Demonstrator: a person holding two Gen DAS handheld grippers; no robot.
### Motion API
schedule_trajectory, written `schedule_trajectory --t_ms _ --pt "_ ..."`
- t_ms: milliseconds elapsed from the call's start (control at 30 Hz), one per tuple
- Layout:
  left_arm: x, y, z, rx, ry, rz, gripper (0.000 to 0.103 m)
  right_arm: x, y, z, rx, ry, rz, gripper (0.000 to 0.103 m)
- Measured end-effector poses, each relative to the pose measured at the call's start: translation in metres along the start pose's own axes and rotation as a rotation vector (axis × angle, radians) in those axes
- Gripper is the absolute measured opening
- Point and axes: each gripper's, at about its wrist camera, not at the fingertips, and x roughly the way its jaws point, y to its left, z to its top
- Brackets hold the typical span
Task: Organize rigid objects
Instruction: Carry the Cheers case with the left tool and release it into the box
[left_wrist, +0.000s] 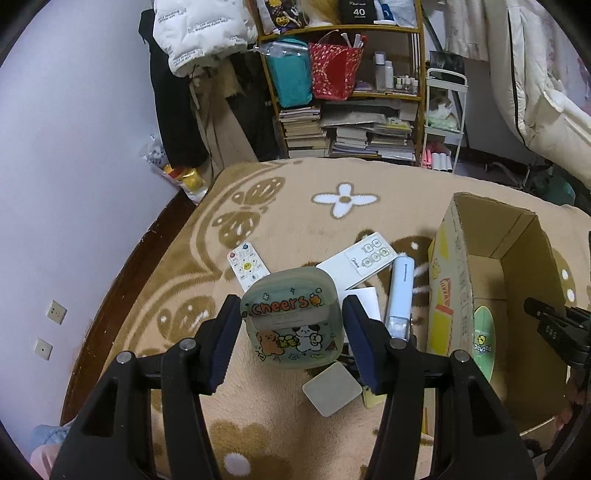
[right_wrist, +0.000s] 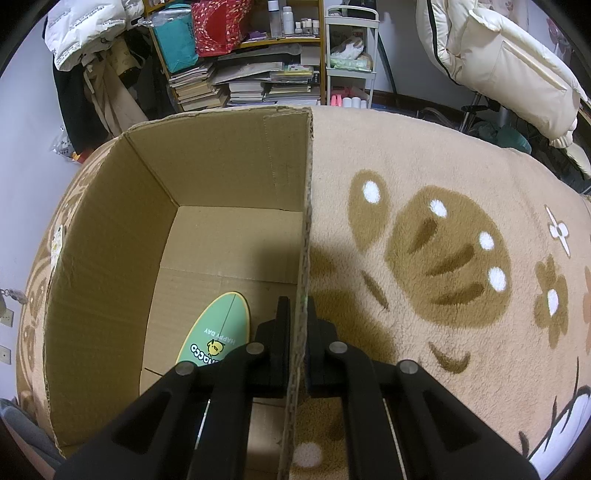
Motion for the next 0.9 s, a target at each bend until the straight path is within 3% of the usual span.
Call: schedule_trajectory --t_ms 267,433,567,900 --pt "-0.015 -0.002 0.004 -0.003 -0.015 -0.012 0.055 0.000 0.000 0.000 0.001 0.000 0.001 0.007" --pt "-0.031 -0.007 0.008 -0.006 -0.035 -0.067 0.055 0.000 0.000 0.000 -0.001 0.000 0.000 0.007" --pt "-0.049 -0.019 0.009 0.030 -0.079 -0.067 0.055 0.000 0.001 0.000 0.001 0.000 0.000 0.007" --pt "-0.079 -0.061 0.006 0.109 -0.123 -0.164 0.055 0.000 0.002 0.000 0.002 0.000 0.001 0.007"
